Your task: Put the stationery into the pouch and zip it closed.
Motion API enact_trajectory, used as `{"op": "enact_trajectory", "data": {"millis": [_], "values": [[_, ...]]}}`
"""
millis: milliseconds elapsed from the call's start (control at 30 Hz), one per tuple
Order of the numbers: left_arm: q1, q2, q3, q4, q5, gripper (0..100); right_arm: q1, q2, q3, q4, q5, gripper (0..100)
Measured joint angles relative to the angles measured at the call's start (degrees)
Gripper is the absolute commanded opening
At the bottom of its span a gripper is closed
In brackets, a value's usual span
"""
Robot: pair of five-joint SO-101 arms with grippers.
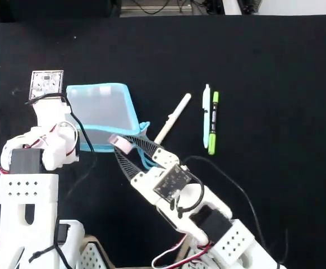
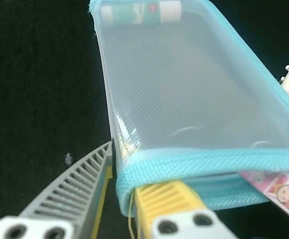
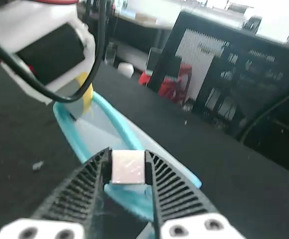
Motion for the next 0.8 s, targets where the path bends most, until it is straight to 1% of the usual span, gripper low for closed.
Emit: {"op": "enact_trajectory", "data": {"millis": [167, 433, 600, 667, 800], "values": [[0.0, 0.0, 0.0, 0.0, 0.0, 3, 0.1, 3.5, -3.4, 2.3, 0.0, 1.1], [-0.3, 0.0, 0.0, 0.0, 0.0, 3, 0.0, 20.4, -14.4, 1.9, 0.0, 1.1], [-0.3, 0.0, 0.0, 0.0, -0.1, 3, 0.0, 31.0, -17.0, -6.9, 0.0, 1.1], [-0.3, 0.0, 0.0, 0.0, -0.1, 3, 0.0, 32.4, -17.0, -9.6, 0.0, 1.1], [-0.3, 0.0, 0.0, 0.0, -0.1, 3, -0.1, 32.4, -17.0, -10.8, 0.0, 1.1]]}}
